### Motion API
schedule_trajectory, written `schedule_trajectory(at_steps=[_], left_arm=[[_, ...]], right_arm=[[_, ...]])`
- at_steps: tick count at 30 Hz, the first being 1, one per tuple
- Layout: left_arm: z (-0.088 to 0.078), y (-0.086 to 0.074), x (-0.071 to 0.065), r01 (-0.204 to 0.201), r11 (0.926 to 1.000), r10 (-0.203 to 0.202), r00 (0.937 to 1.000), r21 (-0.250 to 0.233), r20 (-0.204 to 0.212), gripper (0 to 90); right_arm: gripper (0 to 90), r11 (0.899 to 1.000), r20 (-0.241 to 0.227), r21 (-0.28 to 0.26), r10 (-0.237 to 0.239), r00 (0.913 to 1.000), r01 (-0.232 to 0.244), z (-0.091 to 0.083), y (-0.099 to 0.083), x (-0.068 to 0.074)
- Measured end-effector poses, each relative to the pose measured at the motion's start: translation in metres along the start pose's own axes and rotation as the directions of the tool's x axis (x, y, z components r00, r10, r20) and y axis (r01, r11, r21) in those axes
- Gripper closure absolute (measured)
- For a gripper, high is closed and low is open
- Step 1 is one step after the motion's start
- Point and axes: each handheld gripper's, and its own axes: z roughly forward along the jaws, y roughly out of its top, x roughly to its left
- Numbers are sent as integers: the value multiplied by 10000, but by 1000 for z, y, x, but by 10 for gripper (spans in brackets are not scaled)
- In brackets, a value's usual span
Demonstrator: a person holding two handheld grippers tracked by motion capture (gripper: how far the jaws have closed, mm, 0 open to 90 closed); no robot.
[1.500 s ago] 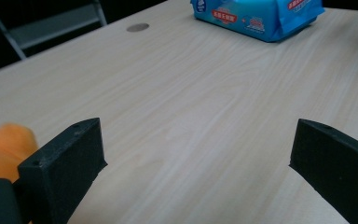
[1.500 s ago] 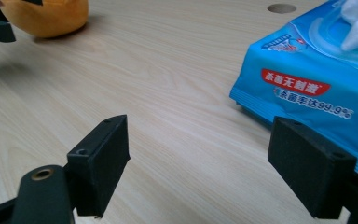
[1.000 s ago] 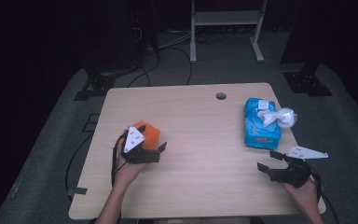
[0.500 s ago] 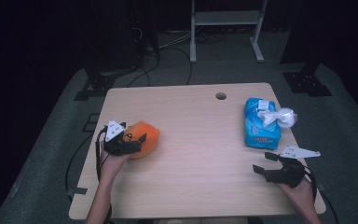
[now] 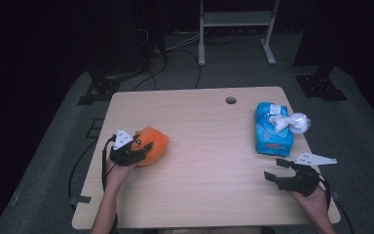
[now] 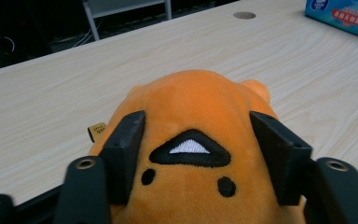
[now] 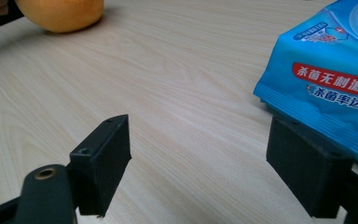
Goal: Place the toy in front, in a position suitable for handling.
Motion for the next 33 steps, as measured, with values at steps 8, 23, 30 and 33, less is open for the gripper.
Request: schedule_trajectory(at_steps=[8,23,30,33], left_arm=[[-13,11,1,1060,9883,-993,9929,-1099,652,478],[16,56,-88,-558,9883,1044,9254,-1416,3644,477],[35,48,-123,-890,9877,1398,8714,-1286,4702,477],[42,43,-134,-1015,9881,1459,8542,-1151,4990,476]], right_arm=[[208,9997,7,-182,178,9998,-178,-3,0,-1],[208,9992,128,-107,396,9991,-394,-4,-3,-5],[209,9990,161,-29,442,9989,-441,-3,-4,-6],[209,9989,139,-86,464,9988,-463,-4,-4,-5]])
